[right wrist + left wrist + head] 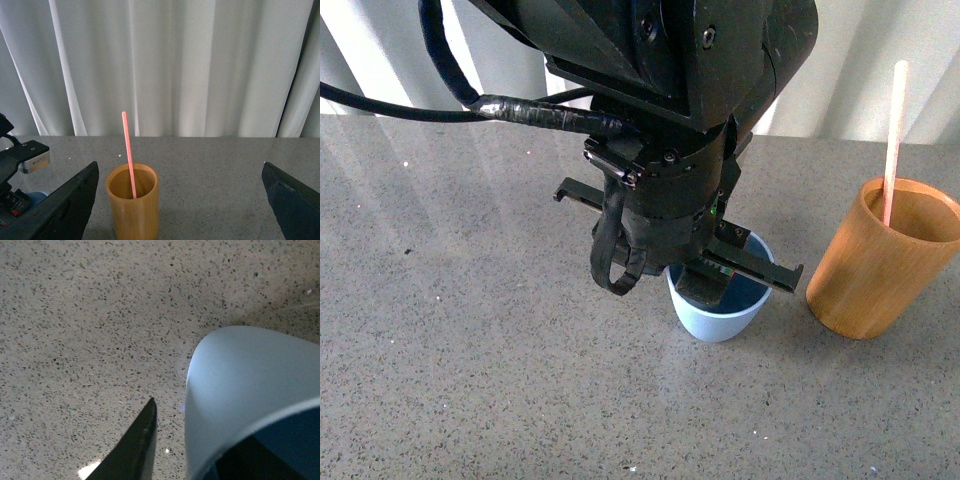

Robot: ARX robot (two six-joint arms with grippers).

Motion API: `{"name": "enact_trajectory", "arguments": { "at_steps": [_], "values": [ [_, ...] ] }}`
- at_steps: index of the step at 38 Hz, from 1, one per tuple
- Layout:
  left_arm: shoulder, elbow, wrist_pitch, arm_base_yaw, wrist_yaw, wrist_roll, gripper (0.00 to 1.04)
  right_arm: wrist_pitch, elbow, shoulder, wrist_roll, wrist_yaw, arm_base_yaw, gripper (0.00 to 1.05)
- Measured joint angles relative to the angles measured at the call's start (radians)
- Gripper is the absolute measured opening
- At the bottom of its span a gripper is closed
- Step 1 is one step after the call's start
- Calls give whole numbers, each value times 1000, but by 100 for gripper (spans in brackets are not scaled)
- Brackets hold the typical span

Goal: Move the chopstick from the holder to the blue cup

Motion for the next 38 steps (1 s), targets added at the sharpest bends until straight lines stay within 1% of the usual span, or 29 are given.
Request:
{"name": "enact_trajectory", "arguments": {
  "at_steps": [1, 3, 5, 9, 16, 17, 19, 23, 25, 28, 31, 32, 33, 35, 36, 38],
  "values": [
    [0, 2, 0, 3, -4, 0, 34, 0, 0, 0, 0, 0, 0, 95],
    [-1, 4, 0, 6, -6, 0, 40, 0, 0, 0, 0, 0, 0, 95],
    [-5, 8, -1, 13, -7, -2, 50, 0, 0, 0, 0, 0, 0, 95],
    [-15, 13, -6, 22, -7, -8, 63, 0, 0, 0, 0, 0, 0, 95],
    [-81, 17, -11, 47, -8, -17, 98, 0, 0, 0, 0, 0, 0, 95],
    [-95, 16, -10, 51, -8, -17, 100, 0, 0, 0, 0, 0, 0, 95],
    [-117, 14, -8, 61, -7, -19, 97, 0, 0, 0, 0, 0, 0, 95],
    [-171, -9, 13, 85, -10, -27, 98, 0, 0, 0, 0, 0, 0, 95],
    [-224, -44, 62, 110, -44, -40, 98, 0, 0, 0, 0, 0, 0, 95],
    [-324, -138, 238, 157, -188, -45, 98, 0, 0, 0, 0, 0, 0, 95],
    [-448, -253, 442, 220, -299, -60, 98, 0, 0, 0, 0, 0, 0, 95],
    [-491, -288, 499, 241, -322, -58, 98, 0, 0, 0, 0, 0, 0, 95],
    [-536, -337, 572, 262, -338, -57, 98, 0, 0, 0, 0, 0, 0, 95],
    [-626, -421, 662, 301, -340, -60, 98, 0, 0, 0, 0, 0, 0, 95],
    [-679, -471, 690, 313, -341, -61, 98, 0, 0, 0, 0, 0, 0, 95],
    [-719, -505, 696, 317, -341, -61, 98, 0, 0, 0, 0, 0, 0, 95]
  ]
}}
